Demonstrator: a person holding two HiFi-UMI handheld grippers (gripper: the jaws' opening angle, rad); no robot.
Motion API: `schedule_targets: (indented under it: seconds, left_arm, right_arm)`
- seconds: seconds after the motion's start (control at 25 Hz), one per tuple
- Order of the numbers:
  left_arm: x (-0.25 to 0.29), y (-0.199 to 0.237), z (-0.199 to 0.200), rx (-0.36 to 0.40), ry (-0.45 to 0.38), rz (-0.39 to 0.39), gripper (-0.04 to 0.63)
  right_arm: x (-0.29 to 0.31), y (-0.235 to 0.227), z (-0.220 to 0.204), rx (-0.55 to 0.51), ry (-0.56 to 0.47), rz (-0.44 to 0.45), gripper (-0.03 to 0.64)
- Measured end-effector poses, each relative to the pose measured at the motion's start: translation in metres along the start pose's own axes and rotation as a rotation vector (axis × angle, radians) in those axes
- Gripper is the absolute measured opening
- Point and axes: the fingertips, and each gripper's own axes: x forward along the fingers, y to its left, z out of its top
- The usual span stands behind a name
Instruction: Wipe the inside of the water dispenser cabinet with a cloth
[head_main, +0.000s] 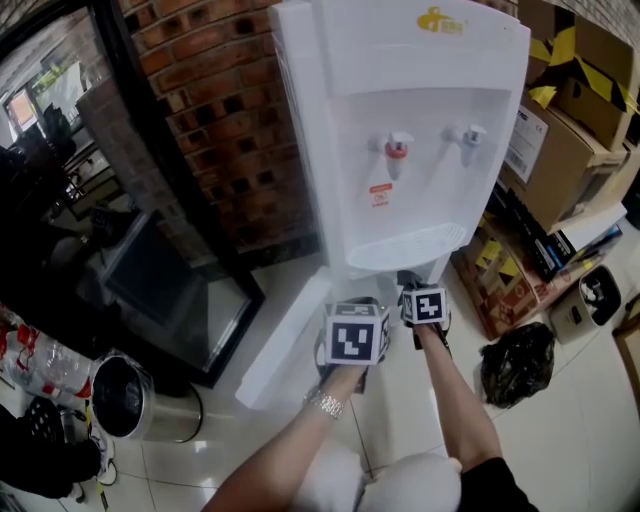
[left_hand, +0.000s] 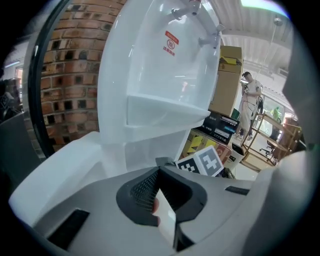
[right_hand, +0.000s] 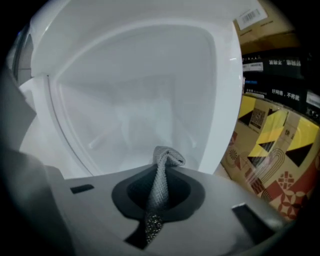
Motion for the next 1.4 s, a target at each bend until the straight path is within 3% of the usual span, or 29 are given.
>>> schedule_targets:
  seconds: [0.28, 0.48, 0.68, 0.76, 0.92, 1.04, 1.16, 1.28, 1.4]
  left_arm:
    - [0.005, 0.011, -0.024, -0.002, 0.045, 0.014, 0.003]
    - [0.004, 0.011, -0.031, -0.003, 0.065, 0.009, 0.003]
    - [0.005, 0.002, -0.028, 0.005, 0.058, -0.017, 0.003]
    - [0.005, -0.005, -0.023, 0.014, 0.045, -0.039, 0.005]
    - [0.006, -0.007, -0.026, 0.017, 0.057, -0.044, 0.005]
    - [0.004, -0.007, -0.033, 0.014, 0.070, -0.047, 0.004]
    - [0.001, -0.005, -0.034, 0.015, 0.070, -0.046, 0.004]
    - [-0.001, -0.003, -0.032, 0.015, 0.065, -0.043, 0.004]
    - [-0.004, -0.003, -0.030, 0.024, 0.057, -0.042, 0.005]
  right_arm:
    - [-0.030, -0.002, 0.078, -0.020, -0.198, -0.024, 0.014]
    - [-0.003, -0.017, 0.038, 0.027, -0.102, -0.058, 0.014]
    - [0.023, -0.003, -0.029, -0.001, 0.079, -0.013, 0.014]
    - [0.025, 0.007, -0.038, -0.010, 0.105, 0.022, 0.014]
    - [0.006, 0.009, 0.007, 0.012, -0.016, 0.039, 0.014]
    - [-0.019, -0.001, 0.055, 0.005, -0.163, -0.012, 0.014]
    - [-0.031, -0.012, 0.073, 0.009, -0.232, -0.064, 0.014]
    - [-0.021, -0.024, 0.058, 0.029, -0.189, -0.101, 0.014]
    - [0.005, -0.026, 0.011, 0.059, -0.057, -0.088, 0.014]
